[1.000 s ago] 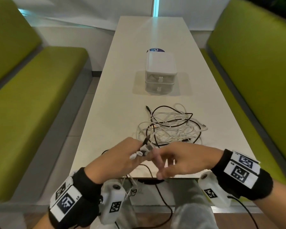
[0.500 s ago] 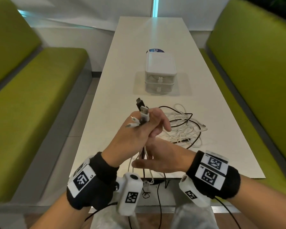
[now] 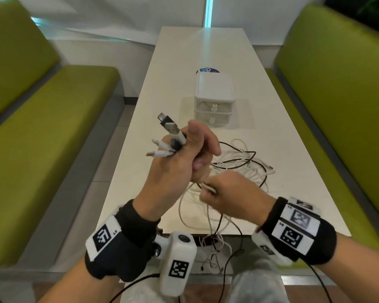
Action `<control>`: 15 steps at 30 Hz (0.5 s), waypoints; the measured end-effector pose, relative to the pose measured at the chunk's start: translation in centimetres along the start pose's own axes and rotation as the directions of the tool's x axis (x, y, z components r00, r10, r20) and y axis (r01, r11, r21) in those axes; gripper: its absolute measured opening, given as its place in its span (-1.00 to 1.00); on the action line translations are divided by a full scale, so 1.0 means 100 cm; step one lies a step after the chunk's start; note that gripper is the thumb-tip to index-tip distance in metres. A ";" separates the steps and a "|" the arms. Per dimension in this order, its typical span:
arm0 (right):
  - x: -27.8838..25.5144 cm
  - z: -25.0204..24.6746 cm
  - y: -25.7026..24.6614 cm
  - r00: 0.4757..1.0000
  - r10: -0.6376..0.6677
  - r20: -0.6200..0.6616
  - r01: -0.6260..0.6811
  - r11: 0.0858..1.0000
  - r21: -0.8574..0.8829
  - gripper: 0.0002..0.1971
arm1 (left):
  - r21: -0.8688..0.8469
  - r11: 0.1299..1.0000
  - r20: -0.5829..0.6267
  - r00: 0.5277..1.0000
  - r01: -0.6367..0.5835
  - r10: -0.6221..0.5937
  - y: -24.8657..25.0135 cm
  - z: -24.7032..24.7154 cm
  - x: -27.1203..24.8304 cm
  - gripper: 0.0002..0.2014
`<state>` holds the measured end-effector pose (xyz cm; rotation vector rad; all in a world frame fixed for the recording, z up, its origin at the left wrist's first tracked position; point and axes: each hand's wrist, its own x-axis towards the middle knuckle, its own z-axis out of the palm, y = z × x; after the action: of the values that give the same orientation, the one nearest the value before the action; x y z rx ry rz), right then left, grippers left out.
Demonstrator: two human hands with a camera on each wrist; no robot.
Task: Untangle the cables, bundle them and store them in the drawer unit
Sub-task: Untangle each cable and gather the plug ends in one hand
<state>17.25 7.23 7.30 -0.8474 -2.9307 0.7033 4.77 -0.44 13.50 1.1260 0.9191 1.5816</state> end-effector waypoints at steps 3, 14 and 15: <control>0.004 -0.015 0.009 0.975 0.117 -0.188 -0.118 0.993 0.005 -0.83 | -0.020 0.999 -0.052 0.998 -0.028 0.027 0.004 -0.002 0.002 -0.58; -0.021 -0.009 -0.007 0.717 -0.035 0.696 -0.222 0.935 0.276 -0.68 | -0.026 0.999 0.074 0.996 0.041 -0.039 -0.006 0.003 -0.009 -0.59; -0.019 -0.008 -0.006 0.781 -0.013 0.625 -0.132 0.973 0.187 -0.71 | -0.005 0.999 0.080 0.996 0.044 -0.043 -0.007 0.004 -0.011 -0.59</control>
<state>18.69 6.10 8.54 -0.8068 -3.2687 1.5600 5.47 -1.29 12.71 1.1490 0.8790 1.4924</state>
